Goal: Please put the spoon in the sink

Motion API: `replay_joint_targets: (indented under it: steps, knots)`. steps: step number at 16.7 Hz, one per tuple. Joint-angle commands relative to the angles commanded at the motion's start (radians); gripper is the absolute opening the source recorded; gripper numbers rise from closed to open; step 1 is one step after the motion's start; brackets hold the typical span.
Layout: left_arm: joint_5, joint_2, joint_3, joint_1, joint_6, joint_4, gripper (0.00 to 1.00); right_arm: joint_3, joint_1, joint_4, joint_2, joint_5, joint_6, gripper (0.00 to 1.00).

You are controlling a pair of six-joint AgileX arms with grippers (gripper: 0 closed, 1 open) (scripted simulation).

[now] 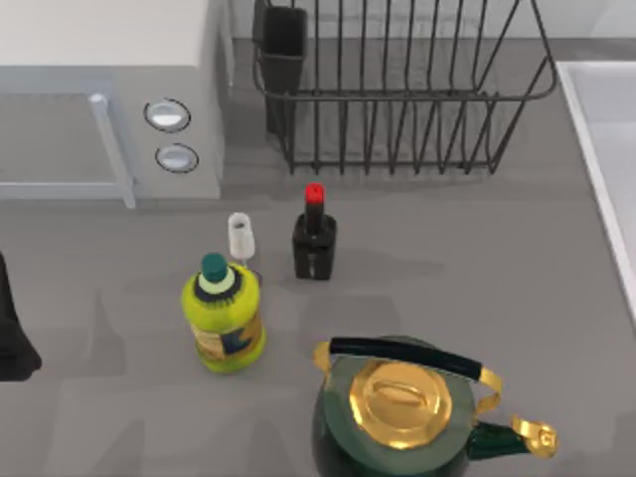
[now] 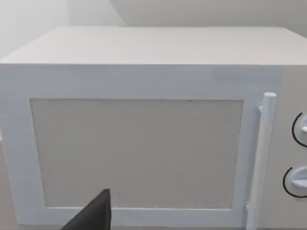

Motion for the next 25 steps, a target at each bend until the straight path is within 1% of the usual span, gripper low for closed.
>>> replay_joint_targets:
  steps: [2, 3, 5, 7, 12, 14, 16, 22, 25]
  knots:
    - [0.0, 0.0, 0.0, 0.0, 0.0, 0.0, 1.0, 0.0, 0.0, 0.0, 0.0, 0.0, 0.0, 0.0]
    - [0.0, 0.0, 0.0, 0.0, 0.0, 0.0, 1.0, 0.036, 0.003, -0.072, -0.071, 0.011, 0.0, 0.0]
    - [0.0, 0.0, 0.0, 0.0, 0.0, 0.0, 1.0, 0.05, 0.001, -0.089, -0.074, 0.011, 0.001, 0.0]
    - [0.0, 0.0, 0.0, 0.0, 0.0, 0.0, 1.0, 0.093, 0.001, -0.147, -0.094, 0.011, -0.001, 0.0]
    - [0.0, 0.0, 0.0, 0.0, 0.0, 0.0, 1.0, 0.241, -0.002, -0.422, -0.184, 0.011, -0.004, 0.0]
    - [0.0, 0.0, 0.0, 0.0, 0.0, 0.0, 1.0, 0.29, -0.002, -0.493, -0.221, 0.011, -0.005, 0.0]
    - [0.0, 0.0, 0.0, 0.0, 0.0, 0.0, 1.0, 0.313, -0.002, -0.522, -0.242, 0.011, -0.007, 0.0]
    - [0.0, 0.0, 0.0, 0.0, 0.0, 0.0, 1.0, 0.321, 0.0, -0.525, -0.23, 0.011, -0.002, 0.0]
    - [0.0, 0.0, 0.0, 0.0, 0.0, 0.0, 1.0, 0.417, 0.012, -0.564, -0.146, 0.012, 0.018, 0.0]
